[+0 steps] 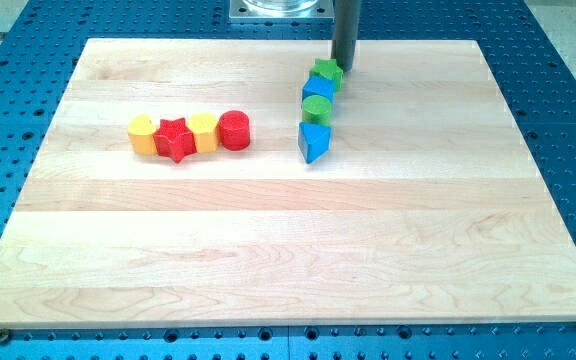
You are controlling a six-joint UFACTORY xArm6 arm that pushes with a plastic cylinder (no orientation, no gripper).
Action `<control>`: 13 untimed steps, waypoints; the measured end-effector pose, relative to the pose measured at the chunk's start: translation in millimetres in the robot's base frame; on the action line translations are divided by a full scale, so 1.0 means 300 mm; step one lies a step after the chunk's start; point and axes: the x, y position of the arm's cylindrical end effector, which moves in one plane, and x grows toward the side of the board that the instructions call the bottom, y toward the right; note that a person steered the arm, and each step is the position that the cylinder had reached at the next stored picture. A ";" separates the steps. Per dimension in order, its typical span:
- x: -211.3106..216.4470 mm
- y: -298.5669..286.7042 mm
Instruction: Separate the red circle from the yellow hexagon
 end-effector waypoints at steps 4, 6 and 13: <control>-0.052 -0.024; -0.191 -0.042; 0.626 -0.500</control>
